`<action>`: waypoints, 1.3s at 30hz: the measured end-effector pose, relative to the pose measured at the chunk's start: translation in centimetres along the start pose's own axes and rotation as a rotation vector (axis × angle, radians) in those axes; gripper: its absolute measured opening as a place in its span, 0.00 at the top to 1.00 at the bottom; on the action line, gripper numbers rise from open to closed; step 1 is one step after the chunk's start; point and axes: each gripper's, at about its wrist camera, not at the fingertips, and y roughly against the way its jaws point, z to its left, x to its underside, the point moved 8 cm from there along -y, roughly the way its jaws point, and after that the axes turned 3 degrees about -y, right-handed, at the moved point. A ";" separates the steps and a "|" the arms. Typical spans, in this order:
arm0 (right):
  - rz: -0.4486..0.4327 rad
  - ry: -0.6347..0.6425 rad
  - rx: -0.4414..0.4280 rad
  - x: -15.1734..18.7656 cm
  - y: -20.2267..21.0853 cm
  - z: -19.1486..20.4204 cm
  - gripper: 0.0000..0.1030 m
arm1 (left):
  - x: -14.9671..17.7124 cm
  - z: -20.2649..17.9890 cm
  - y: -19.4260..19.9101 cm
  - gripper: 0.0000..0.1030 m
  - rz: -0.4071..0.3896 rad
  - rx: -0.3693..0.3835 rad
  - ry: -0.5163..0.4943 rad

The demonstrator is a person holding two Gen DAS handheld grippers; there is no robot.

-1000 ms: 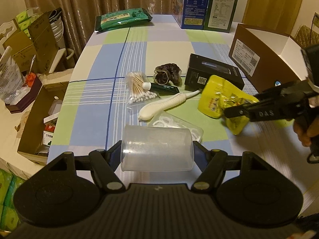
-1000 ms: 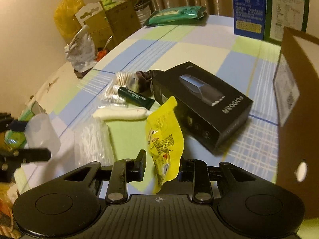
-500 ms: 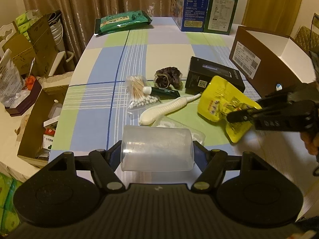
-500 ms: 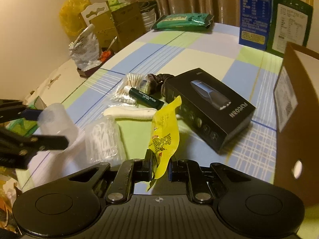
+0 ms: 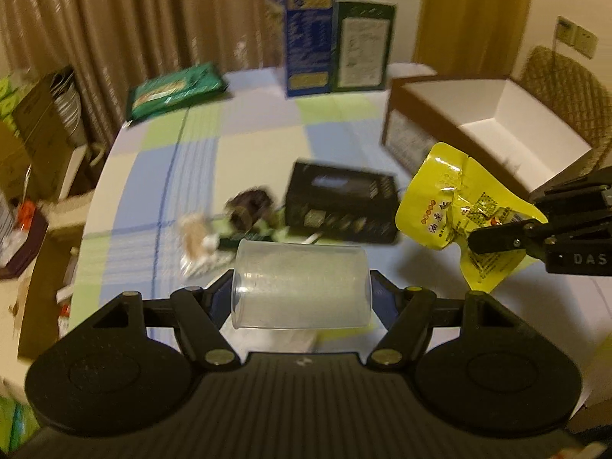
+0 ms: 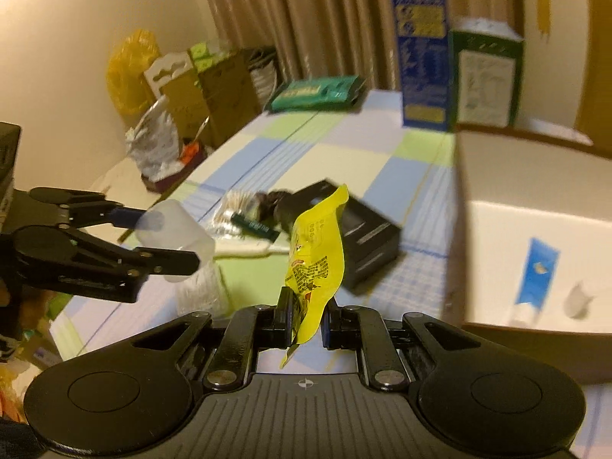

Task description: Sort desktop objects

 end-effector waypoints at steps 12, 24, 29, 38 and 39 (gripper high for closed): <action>-0.128 -0.109 0.165 -2.7 9.0 -10.5 0.90 | -7.9 -8.7 -0.7 0.34 -0.123 0.095 -0.114; -0.136 -0.137 0.329 -3.7 13.1 -21.3 0.90 | -13.7 -18.2 -3.9 0.34 -0.171 0.185 -0.187; -0.098 -0.133 0.349 -3.6 12.2 -25.0 0.90 | -15.5 -21.3 -6.2 0.34 -0.159 0.195 -0.192; -0.020 -0.129 0.344 -3.8 8.7 -29.9 0.90 | -17.4 -21.7 -11.9 0.34 -0.057 0.139 -0.159; -0.011 -0.127 0.341 -3.8 8.3 -30.3 0.90 | -17.5 -21.5 -12.7 0.34 -0.041 0.128 -0.151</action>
